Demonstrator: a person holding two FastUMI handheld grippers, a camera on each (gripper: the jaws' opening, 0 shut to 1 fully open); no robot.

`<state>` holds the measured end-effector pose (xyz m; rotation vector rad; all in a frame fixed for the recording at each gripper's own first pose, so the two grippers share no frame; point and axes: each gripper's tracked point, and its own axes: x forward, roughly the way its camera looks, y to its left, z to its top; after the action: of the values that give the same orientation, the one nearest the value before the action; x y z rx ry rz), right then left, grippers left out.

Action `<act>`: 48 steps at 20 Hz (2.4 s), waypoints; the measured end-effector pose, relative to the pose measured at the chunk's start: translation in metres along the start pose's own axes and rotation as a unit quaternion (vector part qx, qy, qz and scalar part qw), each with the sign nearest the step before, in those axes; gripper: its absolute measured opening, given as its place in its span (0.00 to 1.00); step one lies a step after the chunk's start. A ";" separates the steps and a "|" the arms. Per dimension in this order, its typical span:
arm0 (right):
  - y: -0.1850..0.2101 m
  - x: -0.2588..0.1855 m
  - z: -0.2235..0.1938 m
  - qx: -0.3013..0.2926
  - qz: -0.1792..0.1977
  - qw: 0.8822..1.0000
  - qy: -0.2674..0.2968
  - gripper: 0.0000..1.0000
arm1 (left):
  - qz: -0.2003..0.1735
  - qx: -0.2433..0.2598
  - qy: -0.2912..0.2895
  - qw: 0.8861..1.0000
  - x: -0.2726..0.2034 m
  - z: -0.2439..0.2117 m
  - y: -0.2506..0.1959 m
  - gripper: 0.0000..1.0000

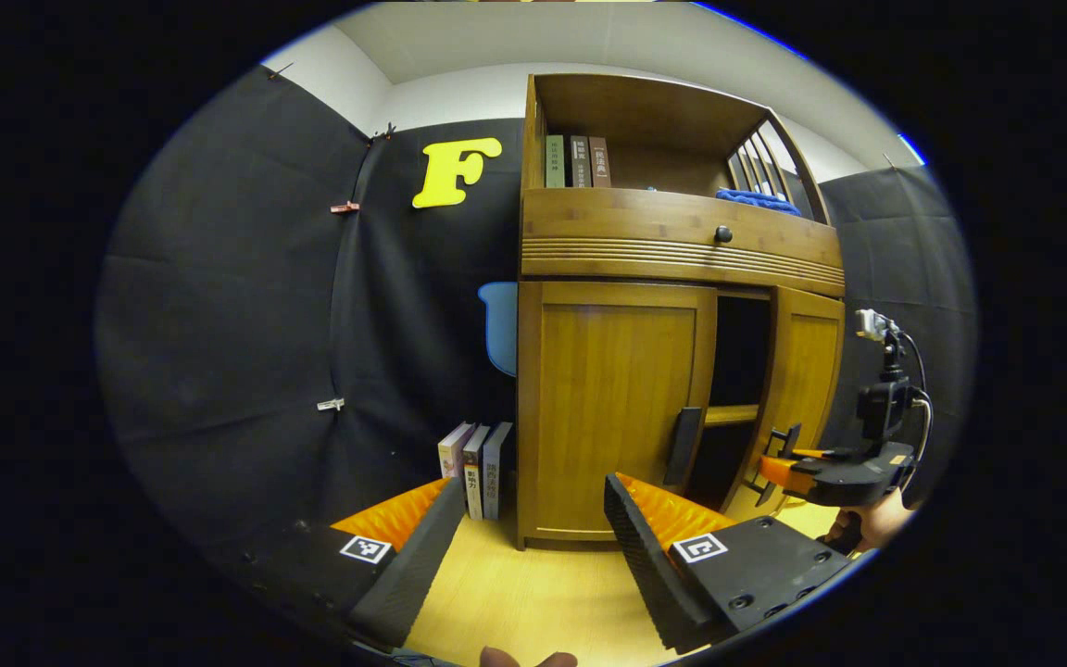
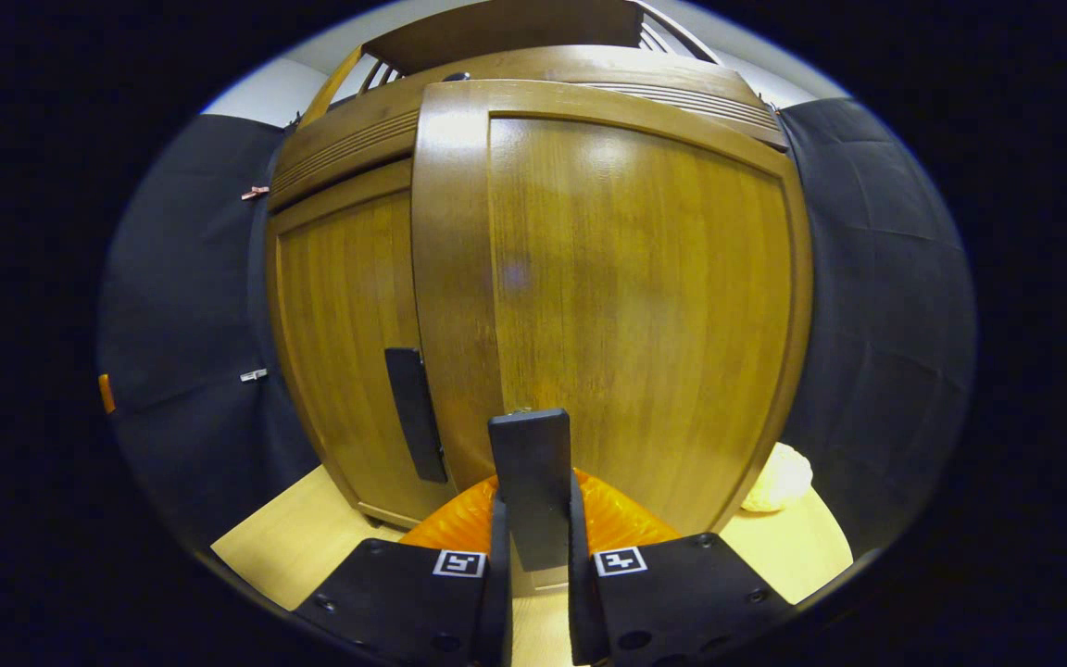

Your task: Open the right door of the double-door shoe cabinet with the right hand, and open the left door with the left hand.

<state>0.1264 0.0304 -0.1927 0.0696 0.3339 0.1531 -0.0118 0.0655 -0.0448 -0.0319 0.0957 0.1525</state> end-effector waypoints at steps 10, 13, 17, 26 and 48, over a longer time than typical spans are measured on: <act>-0.056 -0.079 -0.015 0.026 -0.036 0.999 0.008 0.27 | -0.025 -0.001 0.003 1.000 -0.008 -0.005 -0.033 0.94; -0.080 -0.097 -0.015 0.046 -0.054 0.997 0.010 0.27 | -0.038 0.000 0.004 0.999 -0.002 -0.002 -0.049 0.95; -0.108 -0.115 -0.016 0.066 -0.057 0.996 0.020 0.27 | -0.049 -0.002 -0.001 0.999 0.008 0.004 -0.074 0.95; -0.201 -0.152 0.001 -0.012 -0.083 0.996 0.012 0.15 | -0.055 0.010 0.001 0.998 0.049 0.013 -0.140 0.94; -0.285 -0.219 0.029 0.059 -0.105 0.991 -0.065 0.98 | -0.061 0.017 0.052 0.997 0.189 -0.041 -0.213 0.92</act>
<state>-0.0287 -0.2874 -0.1219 0.1595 0.2187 -0.0794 0.2027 -0.1177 -0.0993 -0.0110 0.1989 0.0273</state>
